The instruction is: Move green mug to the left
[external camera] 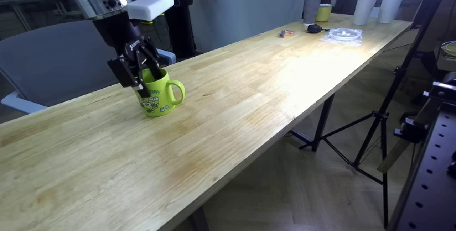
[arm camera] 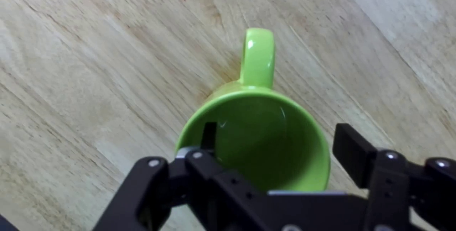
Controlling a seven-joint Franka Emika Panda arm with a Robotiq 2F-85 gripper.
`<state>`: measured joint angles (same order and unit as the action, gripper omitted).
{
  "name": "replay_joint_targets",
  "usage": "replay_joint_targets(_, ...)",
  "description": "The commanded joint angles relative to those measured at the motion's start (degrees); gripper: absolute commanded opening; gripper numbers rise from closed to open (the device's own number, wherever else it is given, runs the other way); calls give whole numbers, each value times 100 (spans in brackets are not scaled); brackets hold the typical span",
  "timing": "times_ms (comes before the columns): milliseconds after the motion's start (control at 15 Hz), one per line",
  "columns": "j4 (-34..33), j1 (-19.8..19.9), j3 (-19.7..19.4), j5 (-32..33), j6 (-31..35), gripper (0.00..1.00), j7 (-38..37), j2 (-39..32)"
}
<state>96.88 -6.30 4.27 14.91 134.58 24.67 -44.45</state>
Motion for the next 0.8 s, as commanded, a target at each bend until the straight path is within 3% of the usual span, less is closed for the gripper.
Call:
replay_joint_targets(0,-234,-79,-47,98,-325,100,-289,212)
replay_joint_targets(600,-853,18,-11,-41,-1225,100,-283,723)
replay_joint_targets(733,-780,45,31,2,-1072,100,-172,698)
